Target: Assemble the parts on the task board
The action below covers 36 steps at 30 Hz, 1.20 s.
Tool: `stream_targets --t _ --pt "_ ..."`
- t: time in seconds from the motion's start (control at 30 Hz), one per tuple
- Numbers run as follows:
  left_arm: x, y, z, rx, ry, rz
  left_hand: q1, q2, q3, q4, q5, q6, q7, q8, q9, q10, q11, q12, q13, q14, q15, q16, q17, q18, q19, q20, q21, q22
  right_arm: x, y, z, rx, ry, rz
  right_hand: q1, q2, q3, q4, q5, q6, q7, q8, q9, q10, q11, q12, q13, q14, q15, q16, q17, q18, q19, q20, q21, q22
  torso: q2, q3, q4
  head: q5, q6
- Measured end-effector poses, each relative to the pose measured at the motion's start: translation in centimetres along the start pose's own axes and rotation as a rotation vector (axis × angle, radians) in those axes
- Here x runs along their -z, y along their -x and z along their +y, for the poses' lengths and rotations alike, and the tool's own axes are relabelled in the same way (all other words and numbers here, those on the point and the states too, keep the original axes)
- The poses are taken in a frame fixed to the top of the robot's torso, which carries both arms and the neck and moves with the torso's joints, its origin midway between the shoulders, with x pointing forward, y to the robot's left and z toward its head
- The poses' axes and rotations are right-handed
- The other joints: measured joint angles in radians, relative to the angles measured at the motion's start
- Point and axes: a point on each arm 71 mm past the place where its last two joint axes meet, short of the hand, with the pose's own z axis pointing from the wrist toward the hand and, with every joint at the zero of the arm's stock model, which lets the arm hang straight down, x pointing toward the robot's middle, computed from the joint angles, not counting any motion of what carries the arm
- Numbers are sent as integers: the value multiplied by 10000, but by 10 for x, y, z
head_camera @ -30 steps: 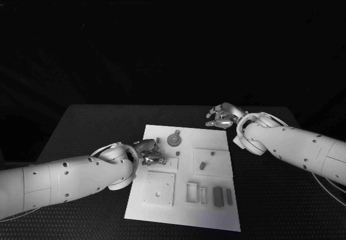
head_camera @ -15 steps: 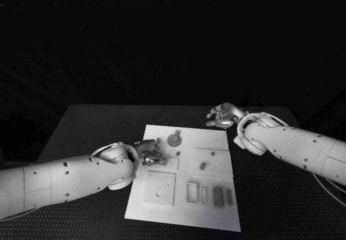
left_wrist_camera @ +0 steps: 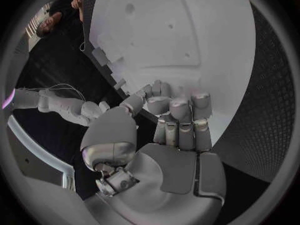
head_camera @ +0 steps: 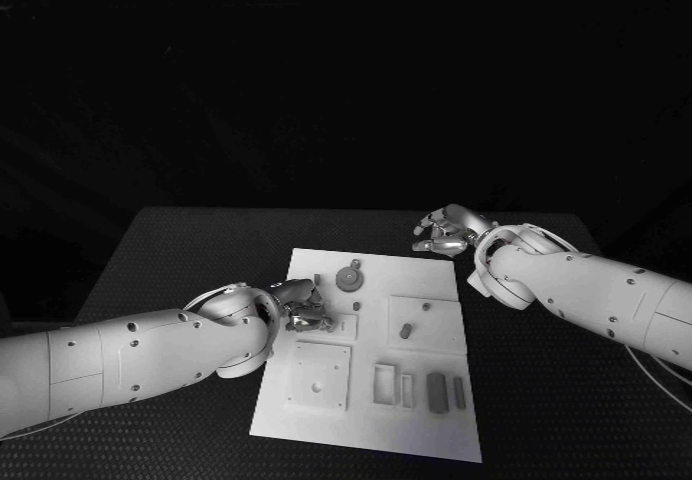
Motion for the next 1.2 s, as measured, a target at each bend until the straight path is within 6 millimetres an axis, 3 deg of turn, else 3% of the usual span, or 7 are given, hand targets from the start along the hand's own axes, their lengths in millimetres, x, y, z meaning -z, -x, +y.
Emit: stream_targets --t 0.23,0.6,0.8,0.83,0.9,1.2 --pt "0 0 0 -9 -37 35 132 -132 -40 40 98 33 -29 0 -21 0 -1 0 -29 -18 -16 0 -14 0 0 0 0 8 0 0 0 -5 5 3 0 0 0 0 40 -1 1 0 1 0 0 0 0 0 0 0 0 1 0 0 0 0 0 5 -1 4 -9" --pt "0 -1 0 41 -45 40 146 -117 -124 123 253 65 -54 44 -51 -1 -1 0 -68 -29 -21 -1 -40 0 0 0 0 7 0 0 1 -13 9 9 0 0 0 0 40 -3 3 0 -8 0 0 -1 -8 0 0 0 -8 1 0 0 0 0 -1 12 -8 6 -15" --pt "0 -1 1 201 -5 73 -222 303 -126 124 241 77 -65 42 -108 -2 -2 50 -96 -30 -19 41 -54 0 -61 -17 -34 6 0 0 0 -16 6 5 -41 41 0 0 40 17 -17 0 -7 0 0 -1 -8 0 0 -1 -8 1 0 0 0 0 -1 11 -13 12 2" --pt "0 -1 1 242 5 80 -272 422 -83 98 -5 77 -65 42 -135 -2 -2 50 -115 -31 -19 41 -67 -1 -90 11 -64 6 0 0 0 -16 6 4 -41 41 0 0 40 18 -18 0 -7 0 0 -1 -8 0 0 0 -8 1 0 0 0 0 -1 11 -13 11 4" --pt "0 -2 1 320 26 93 -346 503 96 63 -176 77 -65 62 -179 -2 -2 50 -122 -33 -17 41 -69 -1 -93 15 -71 6 0 0 0 -17 6 4 -41 41 0 0 40 18 -19 0 -7 0 0 -1 -8 0 0 -1 -8 1 0 0 0 0 -1 11 -13 5 10" --pt "1 1 6 747 191 80 -965 1122 369 -37 -293 77 -65 155 -183 -6 -4 144 -149 -47 -1 108 -80 -2 -93 15 -71 5 0 0 0 -16 0 3 -41 41 0 -1 47 18 -18 0 -6 0 0 34 -16 -27 -27 0 -8 1 0 0 0 0 -2 6 -6 -25 24"
